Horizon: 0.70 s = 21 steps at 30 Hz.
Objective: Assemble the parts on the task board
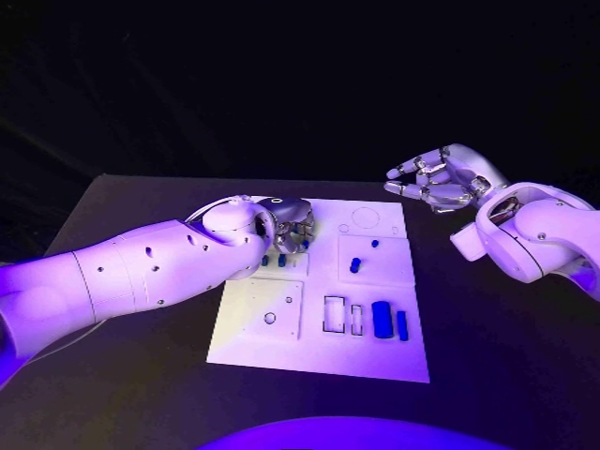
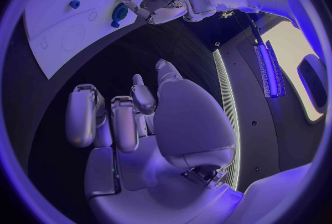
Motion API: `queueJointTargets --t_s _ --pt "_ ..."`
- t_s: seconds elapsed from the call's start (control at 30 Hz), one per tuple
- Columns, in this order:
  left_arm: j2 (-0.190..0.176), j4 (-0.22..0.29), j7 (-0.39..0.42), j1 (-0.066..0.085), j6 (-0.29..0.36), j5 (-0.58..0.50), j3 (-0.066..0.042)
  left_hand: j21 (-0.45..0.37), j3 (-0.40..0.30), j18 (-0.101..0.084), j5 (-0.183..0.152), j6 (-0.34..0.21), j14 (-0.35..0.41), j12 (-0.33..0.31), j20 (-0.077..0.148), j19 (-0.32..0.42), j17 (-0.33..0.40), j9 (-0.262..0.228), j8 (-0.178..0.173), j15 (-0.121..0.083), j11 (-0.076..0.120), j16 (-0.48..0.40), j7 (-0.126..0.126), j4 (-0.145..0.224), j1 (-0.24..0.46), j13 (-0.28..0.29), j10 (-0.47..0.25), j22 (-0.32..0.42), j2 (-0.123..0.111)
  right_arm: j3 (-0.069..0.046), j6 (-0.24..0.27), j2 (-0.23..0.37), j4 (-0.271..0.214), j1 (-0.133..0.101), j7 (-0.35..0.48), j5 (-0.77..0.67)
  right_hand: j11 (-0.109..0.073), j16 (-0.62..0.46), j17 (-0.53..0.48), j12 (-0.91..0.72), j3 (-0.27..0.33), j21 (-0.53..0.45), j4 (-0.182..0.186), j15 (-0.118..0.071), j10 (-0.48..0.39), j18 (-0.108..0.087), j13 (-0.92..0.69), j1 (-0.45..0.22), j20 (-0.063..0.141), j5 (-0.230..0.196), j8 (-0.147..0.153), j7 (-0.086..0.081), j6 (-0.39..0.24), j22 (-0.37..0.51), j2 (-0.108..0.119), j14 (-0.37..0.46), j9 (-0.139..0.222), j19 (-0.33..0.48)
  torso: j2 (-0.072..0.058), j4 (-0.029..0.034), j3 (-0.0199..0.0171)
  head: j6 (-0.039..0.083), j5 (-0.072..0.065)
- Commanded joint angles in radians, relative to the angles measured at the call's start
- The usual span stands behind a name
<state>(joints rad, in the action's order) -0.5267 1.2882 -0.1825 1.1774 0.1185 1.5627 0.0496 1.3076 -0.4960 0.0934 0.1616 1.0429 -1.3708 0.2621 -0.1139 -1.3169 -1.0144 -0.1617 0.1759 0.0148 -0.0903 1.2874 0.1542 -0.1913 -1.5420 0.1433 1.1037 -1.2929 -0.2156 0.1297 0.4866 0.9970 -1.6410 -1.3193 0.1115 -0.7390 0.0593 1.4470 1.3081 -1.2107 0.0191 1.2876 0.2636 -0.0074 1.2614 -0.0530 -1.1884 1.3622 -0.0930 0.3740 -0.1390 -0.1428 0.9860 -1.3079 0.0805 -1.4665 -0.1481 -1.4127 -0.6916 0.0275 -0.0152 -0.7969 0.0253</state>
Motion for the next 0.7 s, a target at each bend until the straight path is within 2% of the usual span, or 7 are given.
queueJointTargets --t_s 0.03,0.17,0.3,0.57,0.7 --pt "0.002 0.001 0.0 -0.003 -0.005 -0.012 0.002 0.019 -0.019 -0.014 -0.006 0.022 -0.014 -0.006 0.004 -0.019 -0.009 0.0 -0.002 -0.003 0.005 0.011 -0.005 0.011 -0.004 0.002 0.025 -0.019 0.02 0.0 -0.005 -0.001 -0.002 0.001 0.009 -0.008 0.0 -0.003 0.094 -0.001 0.006 -0.002 0.0 -0.006 0.0 -0.015 0.0 -0.005 -0.002 0.005 -0.005 0.001 -0.003 -0.091 -0.006 -0.06 0.0 0.006 0.001 0.0001 -0.0001 0.001 -0.001" --pt "0.0 -0.001 -0.011 -0.004 0.023 -0.012 0.001 0.028 -0.042 -0.016 -0.005 0.039 -0.02 -0.017 0.011 -0.025 -0.005 0.001 -0.005 -0.008 0.01 0.013 -0.008 0.033 -0.013 0.002 0.044 -0.028 0.028 0.0 -0.005 -0.001 -0.001 0.001 0.01 -0.008 0.0 -0.003 0.094 -0.001 0.006 -0.002 0.0 -0.006 0.0 -0.015 0.0 -0.005 -0.002 0.005 -0.005 0.001 -0.003 -0.091 -0.006 -0.06 0.0 0.006 0.001 0.001 0.0003 0.003 -0.004" --pt "-0.004 -0.002 -0.015 -0.004 0.039 -0.016 -0.002 0.032 -0.06 -0.016 -0.006 0.052 -0.022 -0.036 0.013 -0.025 0.002 0.004 -0.013 -0.009 0.011 0.012 -0.008 0.049 -0.004 0.0 0.059 -0.031 0.025 0.0 -0.005 -0.002 0.0 0.001 0.011 -0.008 -0.001 -0.003 0.095 -0.002 0.006 -0.002 0.002 -0.007 0.001 -0.015 -0.001 -0.006 -0.002 0.007 -0.006 0.001 -0.001 -0.091 -0.009 -0.061 0.0 0.005 0.001 0.001 0.0002 0.005 -0.004" --pt "-0.019 0.009 -0.007 -0.004 0.072 -0.059 -0.005 0.036 -0.07 -0.017 -0.007 0.062 -0.025 -0.05 0.014 -0.027 0.005 0.006 -0.02 -0.011 0.012 0.013 -0.009 0.059 0.01 -0.001 0.072 -0.036 0.024 0.0 -0.005 -0.003 0.002 0.001 0.012 -0.008 -0.001 -0.003 0.095 -0.002 0.006 -0.002 0.002 -0.007 0.001 -0.015 -0.001 -0.006 -0.002 0.007 -0.006 0.001 -0.001 -0.091 -0.009 -0.061 0.0 0.005 0.002 0.0018 0.0008 0.01 0.0" --pt "-0.041 0.031 -0.005 -0.004 0.084 -0.085 -0.013 0.038 -0.071 -0.017 -0.007 0.063 -0.026 -0.054 0.014 -0.029 0.002 0.007 -0.023 -0.01 0.012 0.016 -0.008 0.061 0.015 -0.001 0.074 -0.038 0.023 0.0 -0.005 -0.003 0.003 0.001 0.012 -0.008 -0.001 -0.003 0.095 -0.002 0.006 -0.002 0.002 -0.007 0.001 -0.015 -0.001 -0.006 -0.002 0.007 -0.006 0.001 -0.001 -0.091 -0.009 -0.061 0.0 0.005 0.003 0.0029 0.0006 0.013 -0.001"
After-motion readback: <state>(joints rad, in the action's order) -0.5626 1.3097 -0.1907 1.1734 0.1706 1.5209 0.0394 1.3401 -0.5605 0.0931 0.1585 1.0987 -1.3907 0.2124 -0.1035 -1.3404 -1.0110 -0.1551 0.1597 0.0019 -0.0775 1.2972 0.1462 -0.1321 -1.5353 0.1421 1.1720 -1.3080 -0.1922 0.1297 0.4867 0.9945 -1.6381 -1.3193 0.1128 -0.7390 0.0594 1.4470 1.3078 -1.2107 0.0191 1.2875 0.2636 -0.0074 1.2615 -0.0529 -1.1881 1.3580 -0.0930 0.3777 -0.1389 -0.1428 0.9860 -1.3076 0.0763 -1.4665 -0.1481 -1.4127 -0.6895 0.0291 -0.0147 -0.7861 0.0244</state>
